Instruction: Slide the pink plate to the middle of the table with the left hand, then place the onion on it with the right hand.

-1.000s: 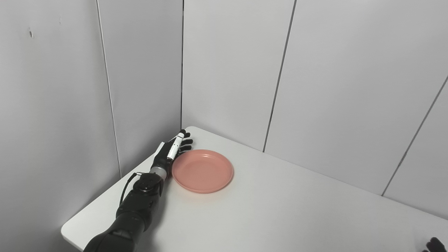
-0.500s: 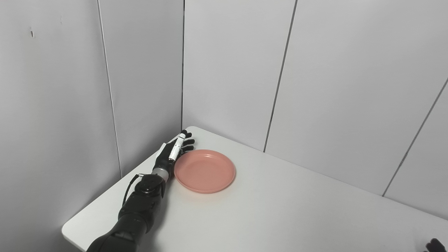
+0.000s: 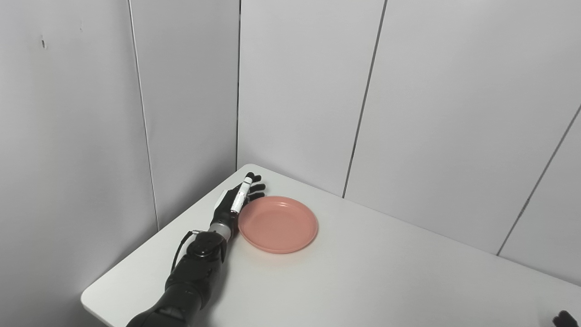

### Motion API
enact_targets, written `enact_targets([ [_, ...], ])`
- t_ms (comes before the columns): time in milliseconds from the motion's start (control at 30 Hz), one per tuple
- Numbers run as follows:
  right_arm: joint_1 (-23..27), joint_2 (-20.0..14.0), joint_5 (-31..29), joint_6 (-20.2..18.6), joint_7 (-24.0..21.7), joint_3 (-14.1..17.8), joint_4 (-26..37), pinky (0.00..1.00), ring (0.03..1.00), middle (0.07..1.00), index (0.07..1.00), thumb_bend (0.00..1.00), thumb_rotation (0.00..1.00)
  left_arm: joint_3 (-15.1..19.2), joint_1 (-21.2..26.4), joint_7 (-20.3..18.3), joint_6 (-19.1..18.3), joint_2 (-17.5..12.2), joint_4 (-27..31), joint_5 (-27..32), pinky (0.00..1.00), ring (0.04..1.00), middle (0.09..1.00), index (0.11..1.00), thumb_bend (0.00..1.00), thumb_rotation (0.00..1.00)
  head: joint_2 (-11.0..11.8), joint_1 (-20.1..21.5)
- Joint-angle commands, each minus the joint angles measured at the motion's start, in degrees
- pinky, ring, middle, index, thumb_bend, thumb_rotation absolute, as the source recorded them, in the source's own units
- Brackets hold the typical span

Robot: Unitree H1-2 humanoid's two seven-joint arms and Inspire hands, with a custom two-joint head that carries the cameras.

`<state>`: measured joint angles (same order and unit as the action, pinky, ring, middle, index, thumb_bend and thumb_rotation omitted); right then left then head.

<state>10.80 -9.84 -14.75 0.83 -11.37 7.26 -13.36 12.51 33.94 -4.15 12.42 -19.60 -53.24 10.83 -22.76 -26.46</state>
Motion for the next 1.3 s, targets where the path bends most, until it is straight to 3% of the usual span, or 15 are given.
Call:
enact_targets([
  [0, -2.52, 1.38, -0.68, -0.81, -0.06, -0.20, -1.11, 1.00, 0.991, 0.964, 0.949, 0.68, 0.73, -1.20, 1.51, -1.21, 0.07, 1.25, 1.03, -0.35, 0.81, 0.803, 0.810, 0.811, 0.56, 1.00, -0.15, 0.24],
  [267, -2.60, 1.93, -0.93, -1.05, 0.14, -0.06, -0.31, 1.00, 0.972, 0.954, 0.942, 0.68, 0.69, -2.75, 1.26, -1.82, -0.50, 2.44, 1.98, -0.43, 0.81, 0.809, 0.817, 0.818, 0.57, 1.00, -0.79, 1.92],
  [500, -2.31, 1.91, -0.38, 2.02, -0.88, -0.44, -1.76, 0.97, 0.924, 0.919, 0.935, 0.64, 0.67, -3.93, 0.87, -1.86, -1.44, 4.10, 3.63, -0.45, 0.81, 0.810, 0.819, 0.821, 0.55, 1.00, -1.71, 4.42],
  [800, -2.63, 3.13, 1.62, 1.82, 0.37, -1.42, 0.57, 0.92, 0.902, 0.899, 0.915, 0.66, 0.64, -5.58, 0.42, -2.68, -2.04, 5.79, 4.27, -0.74, 0.80, 0.808, 0.820, 0.822, 0.54, 1.00, -3.82, 10.47],
  [1067, -3.21, 5.93, 4.05, -1.41, 3.21, -3.09, 6.07, 0.99, 0.945, 0.942, 0.955, 0.61, 0.67, -6.29, -0.13, -3.18, -3.85, 6.90, 7.32, -0.03, 0.82, 0.826, 0.835, 0.835, 0.55, 1.00, -5.53, 15.40],
  [1267, -3.95, 8.01, 6.74, -6.71, 6.45, -4.77, 11.83, 1.00, 0.977, 0.973, 0.976, 0.57, 0.69, -6.82, -0.31, -3.86, -5.18, 8.24, 8.92, 0.14, 0.82, 0.830, 0.838, 0.838, 0.54, 1.00, -6.48, 20.08],
])
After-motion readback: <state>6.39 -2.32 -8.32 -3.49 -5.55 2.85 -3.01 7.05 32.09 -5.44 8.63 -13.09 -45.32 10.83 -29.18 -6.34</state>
